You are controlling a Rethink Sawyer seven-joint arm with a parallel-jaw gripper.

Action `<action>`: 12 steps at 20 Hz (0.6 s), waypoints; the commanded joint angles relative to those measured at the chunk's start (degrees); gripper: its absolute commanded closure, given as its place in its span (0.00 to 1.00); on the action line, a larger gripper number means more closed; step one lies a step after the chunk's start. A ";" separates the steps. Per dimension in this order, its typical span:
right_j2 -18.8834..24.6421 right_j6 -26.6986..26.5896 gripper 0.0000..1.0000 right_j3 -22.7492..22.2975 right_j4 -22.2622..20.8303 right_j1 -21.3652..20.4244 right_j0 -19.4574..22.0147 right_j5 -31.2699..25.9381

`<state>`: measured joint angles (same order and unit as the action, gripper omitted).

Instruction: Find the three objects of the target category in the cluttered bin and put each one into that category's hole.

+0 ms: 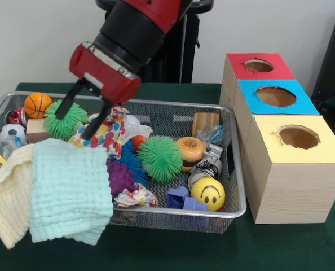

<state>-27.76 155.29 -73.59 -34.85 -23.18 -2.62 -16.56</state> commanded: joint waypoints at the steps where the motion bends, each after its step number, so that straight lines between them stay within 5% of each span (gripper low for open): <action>1: -0.18 10.28 0.00 1.89 2.49 8.68 2.85 4.73; 12: -1.72 11.71 0.00 0.56 7.00 17.05 4.03 13.26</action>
<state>-31.75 155.30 -72.06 -32.54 -13.05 1.07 -7.90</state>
